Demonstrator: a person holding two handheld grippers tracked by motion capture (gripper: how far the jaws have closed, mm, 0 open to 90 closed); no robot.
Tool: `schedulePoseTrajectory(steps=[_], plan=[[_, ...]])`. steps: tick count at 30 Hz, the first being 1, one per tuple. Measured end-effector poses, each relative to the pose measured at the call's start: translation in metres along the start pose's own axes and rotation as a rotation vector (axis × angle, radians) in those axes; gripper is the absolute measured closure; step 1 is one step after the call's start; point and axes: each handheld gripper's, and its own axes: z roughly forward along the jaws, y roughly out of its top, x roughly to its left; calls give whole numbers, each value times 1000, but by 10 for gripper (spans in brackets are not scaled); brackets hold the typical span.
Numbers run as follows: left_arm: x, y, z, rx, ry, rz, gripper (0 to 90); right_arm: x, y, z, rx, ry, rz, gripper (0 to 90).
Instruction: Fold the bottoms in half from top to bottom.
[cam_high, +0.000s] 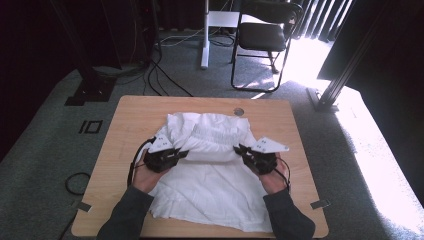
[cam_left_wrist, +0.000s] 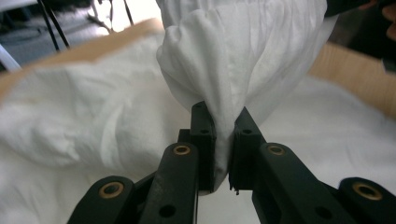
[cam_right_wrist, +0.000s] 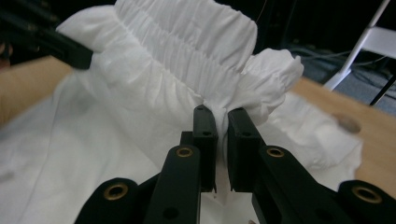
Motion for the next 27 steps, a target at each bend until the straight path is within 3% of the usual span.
schedulePoseTrajectory(steps=[1, 2, 3, 4, 7, 8, 9, 10, 11, 12, 13, 14, 15, 17, 18, 20, 22, 24, 25, 27], plan=[[-1, -7, 5, 31, -6, -2, 828, 7, -19, 6, 49, 19, 0, 838], [-1, -14, 9, 61, -9, -4, 828, 7, -19, 6, 49, 19, 0, 838], [-1, -19, 14, 85, -14, -17, 812, 11, -37, 12, 89, 38, 31, 837], [-1, -23, 18, 115, -24, -19, 812, 11, -37, 12, 89, 38, 31, 837], [-2, -28, 27, 187, -16, -14, 693, 15, -60, 23, 150, 47, 62, 837], [-2, -27, 26, 176, -17, -13, 654, 16, -64, 24, 160, 48, 71, 834], [-3, -25, 23, 155, -17, -15, 614, 15, -72, 28, 203, 71, 93, 799], [-2, -23, 19, 126, -9, -22, 614, 15, -72, 28, 203, 71, 93, 799], [-1, -21, 16, 99, -4, -34, 614, 14, -73, 29, 216, 68, 94, 734], [-1, -21, 16, 99, -4, -34, 614, 14, -73, 29, 216, 68, 94, 734], [6, -17, 8, 37, 14, -66, 614, 13, -73, 28, 214, 71, 96, 654], [14, -14, 4, 19, 31, -94, 685, 6, -65, 20, 157, 66, 131, 550], [18, -12, 3, 13, 41, -101, 706, 3, -62, 17, 134, 60, 142, 541], [25, -7, 7, 18, 61, -110, 810, -8, -56, 13, 88, 49, 199, 620], [28, -3, 9, 19, 61, -117, 858, -15, -51, 12, 89, 20, 228, 733], [32, 5, 19, 33, 64, -110, 885, -25, -46, 17, 104, -28, 247, 816], [35, 13, 31, 52, 55, -113, 884, -35, -42, 28, 138, -67, 287, 842], [35, 13, 31, 52, 55, -113, 879, -40, -42, 34, 154, -72, 304, 842], [42, 20, 54, 123, 58, -121, 867, -47, -42, 49, 203, -85, 314, 849], [46, 18, 69, 172, 62, -131, 867, -50, -45, 62, 246, -79, 322, 848]])
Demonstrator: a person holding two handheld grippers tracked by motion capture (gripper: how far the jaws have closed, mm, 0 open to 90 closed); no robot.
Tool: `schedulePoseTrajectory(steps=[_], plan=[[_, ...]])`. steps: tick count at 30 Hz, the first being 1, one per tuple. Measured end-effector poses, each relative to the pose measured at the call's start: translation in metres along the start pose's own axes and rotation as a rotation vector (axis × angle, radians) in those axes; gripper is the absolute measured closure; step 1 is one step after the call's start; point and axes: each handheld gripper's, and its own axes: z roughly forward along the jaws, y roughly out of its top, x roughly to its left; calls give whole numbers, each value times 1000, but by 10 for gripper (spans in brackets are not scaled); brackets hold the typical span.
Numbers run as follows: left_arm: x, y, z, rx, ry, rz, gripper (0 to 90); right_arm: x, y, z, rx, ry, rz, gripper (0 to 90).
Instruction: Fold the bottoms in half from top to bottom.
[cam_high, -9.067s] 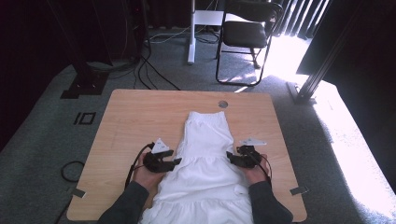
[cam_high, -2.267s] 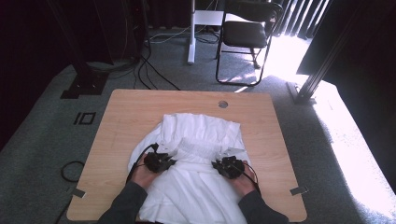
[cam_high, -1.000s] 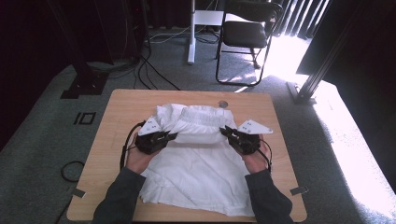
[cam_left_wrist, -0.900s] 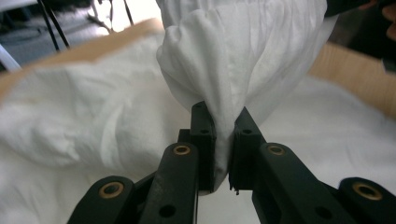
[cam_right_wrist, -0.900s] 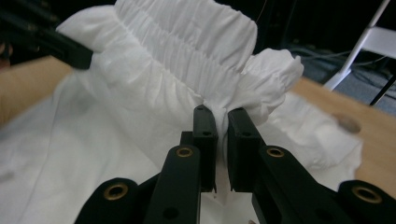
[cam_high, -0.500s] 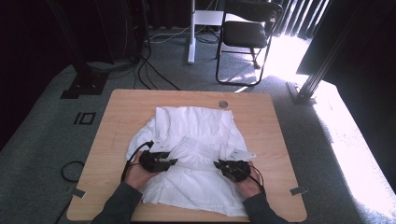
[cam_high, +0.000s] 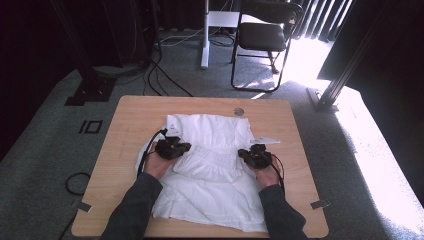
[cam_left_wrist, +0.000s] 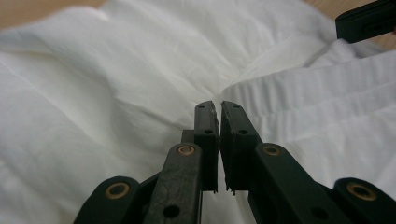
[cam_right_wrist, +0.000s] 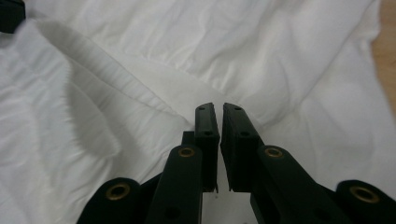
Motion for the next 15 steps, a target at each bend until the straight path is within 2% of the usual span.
schedulePoseTrajectory(steps=[1, 2, 3, 4, 5, 6, 7, 8, 9, 10, 11, 12, 13, 15], plan=[[1, -1, 4, 18, 5, -1, 867, 0, -1, 7, 24, -9, -3, 848], [1, -1, 4, 18, 5, -1, 868, 0, -1, 7, 24, -9, -3, 848], [4, -4, 15, 53, -14, -16, 869, -1, -2, 15, 56, -5, 5, 849], [4, -4, 15, 53, -14, -16, 870, -1, -2, 15, 56, -5, 5, 849], [3, -9, 20, 67, -54, -12, 870, -2, -5, 19, 72, 13, 18, 845], [3, -9, 20, 67, -54, -12, 870, -2, -7, 20, 70, 42, 23, 835], [-1, -13, 21, 70, -86, -2, 870, -1, -9, 19, 58, 75, 31, 821], [-1, -13, 21, 70, -86, -2, 870, -1, -9, 19, 58, 75, 31, 821], [-4, -16, 18, 66, -112, 7, 870, 2, -11, 15, 44, 105, 9, 806], [-4, -16, 18, 66, -112, 7, 870, 4, -12, 12, 39, 113, 0, 798], [-11, -20, 11, 59, -132, 39, 870, 5, -14, 9, 29, 126, -11, 787], [-11, -20, 11, 59, -132, 39, 869, 5, -14, 9, 29, 126, -11, 787], [-15, -22, 8, 43, -148, 43, 869, 8, -17, 2, 8, 165, -24, 776], [-18, -24, 5, 30, -159, 44, 868, 8, -17, 2, 8, 165, -24, 776]])
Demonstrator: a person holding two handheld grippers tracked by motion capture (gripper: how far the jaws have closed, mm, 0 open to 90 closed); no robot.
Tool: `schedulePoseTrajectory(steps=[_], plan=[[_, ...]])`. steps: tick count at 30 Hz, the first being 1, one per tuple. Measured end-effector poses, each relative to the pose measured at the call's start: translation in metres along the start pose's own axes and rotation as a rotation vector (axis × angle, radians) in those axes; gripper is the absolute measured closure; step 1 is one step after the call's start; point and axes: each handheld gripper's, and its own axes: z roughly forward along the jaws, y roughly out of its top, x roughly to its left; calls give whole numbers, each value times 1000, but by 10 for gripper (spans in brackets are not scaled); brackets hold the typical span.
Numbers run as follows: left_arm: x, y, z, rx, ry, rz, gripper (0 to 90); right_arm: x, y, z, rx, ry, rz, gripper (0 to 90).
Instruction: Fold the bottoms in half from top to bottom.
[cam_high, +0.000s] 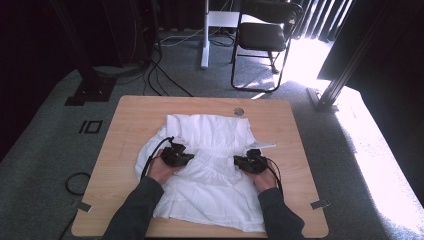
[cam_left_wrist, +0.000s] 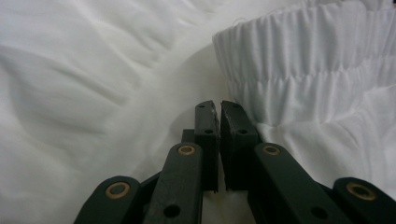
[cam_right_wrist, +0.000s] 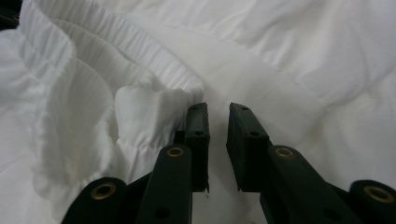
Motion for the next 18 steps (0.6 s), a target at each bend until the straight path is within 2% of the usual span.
schedulePoseTrajectory(steps=[1, 2, 3, 4, 5, 6, 10, 12, 13, 14, 15, 18], plan=[[-14, -6, -5, -7, -20, 39, 858, 7, -5, -6, -2, 27, -27, 768], [-14, -6, -5, -7, -20, 39, 854, 9, -6, -8, -7, 33, -42, 765], [-23, -12, -8, -7, -35, 66, 851, 12, -8, -11, -8, 46, -58, 762], [-27, -13, -9, 0, -34, 78, 846, 16, -11, -13, -9, 66, -69, 756], [-27, -13, -9, 0, -34, 78, 837, 16, -11, -13, -9, 66, -69, 756], [-33, -18, -11, 7, -29, 105, 833, 23, -16, -18, -11, 94, -109, 741], [-43, -31, -16, 24, -40, 126, 821, 31, -24, -26, -14, 145, -138, 716], [-43, -31, -16, 24, -40, 126, 815, 32, -25, -29, -19, 146, -147, 716], [-50, -38, -15, 49, -55, 145, 804, 33, -24, -33, -51, 135, -149, 697], [-50, -38, -15, 49, -55, 145, 802, 33, -24, -33, -51, 135, -149, 697], [-51, -40, -16, 50, -63, 152, 800, 32, -19, -34, -72, 106, -133, 691], [-50, -41, -19, 35, -60, 142, 772, 35, -13, -28, -62, 103, -125, 658]])
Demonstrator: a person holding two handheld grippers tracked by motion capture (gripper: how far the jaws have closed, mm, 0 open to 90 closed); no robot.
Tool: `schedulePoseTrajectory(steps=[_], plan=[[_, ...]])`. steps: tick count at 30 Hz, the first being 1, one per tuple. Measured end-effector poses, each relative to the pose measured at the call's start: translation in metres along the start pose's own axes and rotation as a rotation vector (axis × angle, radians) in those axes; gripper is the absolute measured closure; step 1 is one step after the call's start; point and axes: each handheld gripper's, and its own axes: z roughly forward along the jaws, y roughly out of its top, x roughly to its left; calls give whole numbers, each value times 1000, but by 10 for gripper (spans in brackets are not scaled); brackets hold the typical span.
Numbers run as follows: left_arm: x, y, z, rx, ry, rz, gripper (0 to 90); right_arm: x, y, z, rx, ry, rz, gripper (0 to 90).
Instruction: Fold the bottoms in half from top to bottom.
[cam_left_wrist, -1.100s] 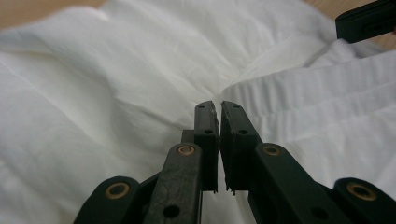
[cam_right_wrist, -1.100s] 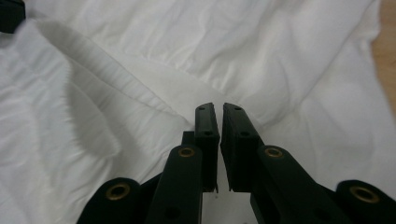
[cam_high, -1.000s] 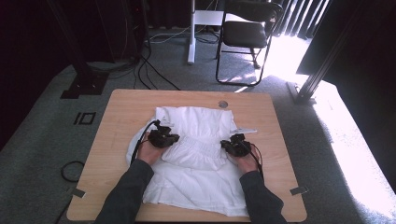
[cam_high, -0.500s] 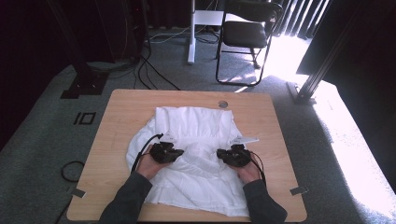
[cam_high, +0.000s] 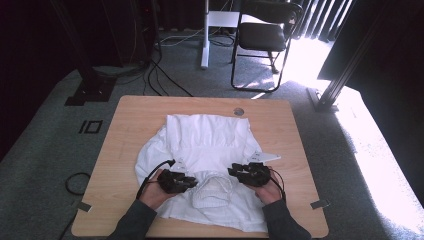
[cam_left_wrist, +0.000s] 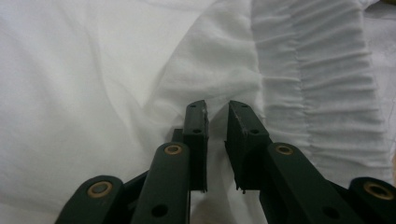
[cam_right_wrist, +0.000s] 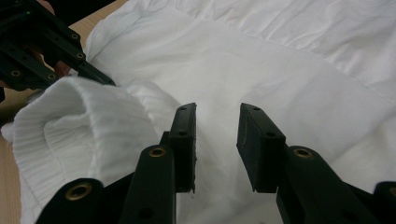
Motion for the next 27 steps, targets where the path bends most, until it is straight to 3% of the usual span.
schedulePoseTrajectory(steps=[2, 3, 9, 11, 12, 14, 15, 16, 19, 20, 21, 24, 27], plan=[[1, 0, -3, -4, 8, -3, 720, 3, 0, 3, 12, 7, -11, 647], [6, -1, -9, -36, 37, -27, 700, 10, -2, 10, 52, 27, -39, 647], [26, -9, -39, -91, 150, -101, 702, 25, -22, 19, 195, 86, -121, 647], [34, -13, -47, -106, 201, -131, 701, 24, -22, 17, 188, 81, -127, 636], [39, -15, -50, -111, 231, -153, 692, 23, -21, 14, 167, 64, -118, 631], [48, -19, -54, -109, 300, -194, 648, 16, -15, 8, 106, -17, -95, 589], [48, -19, -54, -109, 300, -194, 637, 16, -15, 8, 106, -17, -95, 589], [60, -23, -56, -111, 364, -240, 619, 2, -9, 3, 52, -101, -48, 573], [68, -26, -57, -121, 383, -274, 609, -5, -7, 2, 38, -142, -22, 567], [84, -34, -58, -103, 417, -360, 603, -27, -2, 3, 38, -259, 31, 543], [86, -36, -58, -93, 419, -381, 603, -31, -2, 4, 39, -271, 41, 538], [86, -41, -61, -84, 396, -367, 603, -39, -3, 8, 67, -329, 57, 526], [75, -40, -69, -86, 375, -312, 603, -43, -8, 10, 96, -351, 78, 524]])
